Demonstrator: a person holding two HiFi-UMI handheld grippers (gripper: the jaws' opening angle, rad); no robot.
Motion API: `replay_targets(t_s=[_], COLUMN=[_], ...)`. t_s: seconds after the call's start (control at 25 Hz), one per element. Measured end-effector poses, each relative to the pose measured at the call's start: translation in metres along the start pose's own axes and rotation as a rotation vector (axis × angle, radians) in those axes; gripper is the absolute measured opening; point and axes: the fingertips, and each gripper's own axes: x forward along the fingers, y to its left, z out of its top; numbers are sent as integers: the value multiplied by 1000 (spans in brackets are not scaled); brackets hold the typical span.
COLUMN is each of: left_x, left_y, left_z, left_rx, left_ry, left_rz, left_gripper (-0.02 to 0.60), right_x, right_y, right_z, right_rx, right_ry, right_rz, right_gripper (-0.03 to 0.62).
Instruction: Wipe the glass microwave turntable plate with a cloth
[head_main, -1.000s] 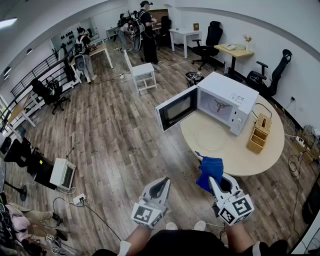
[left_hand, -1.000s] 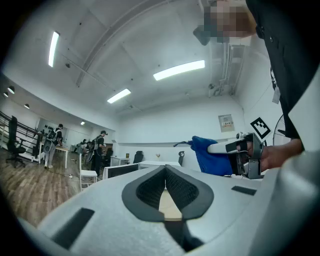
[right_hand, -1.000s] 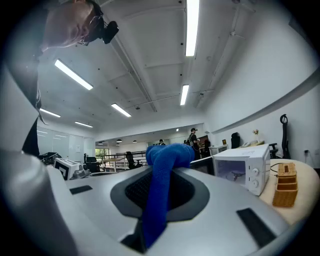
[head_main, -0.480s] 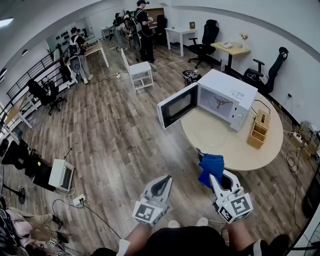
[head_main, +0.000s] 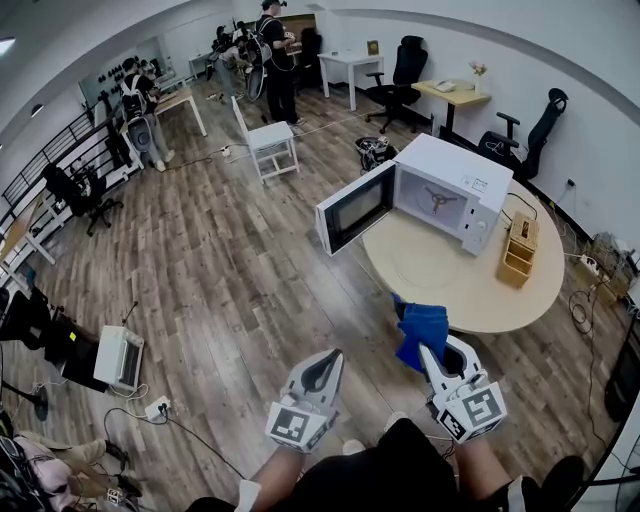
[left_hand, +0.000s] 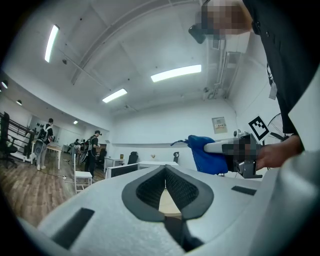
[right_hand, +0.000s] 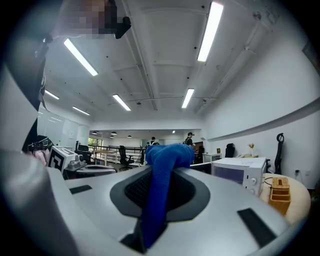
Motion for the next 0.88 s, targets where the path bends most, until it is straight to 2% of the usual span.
replay_targets(t_s=[0.44, 0.88], left_x=[48, 139], left_y=[38, 88], left_z=[-6, -13], left_rx=[11, 47], left_ry=[31, 62], left_rz=[11, 28], left_gripper=[6, 6], right_x=[46, 120], right_y=[-42, -125], right_z=[-12, -11], right_rx=[14, 15], right_ry=[9, 13], right_rz=[-25, -18], right_gripper=[57, 58])
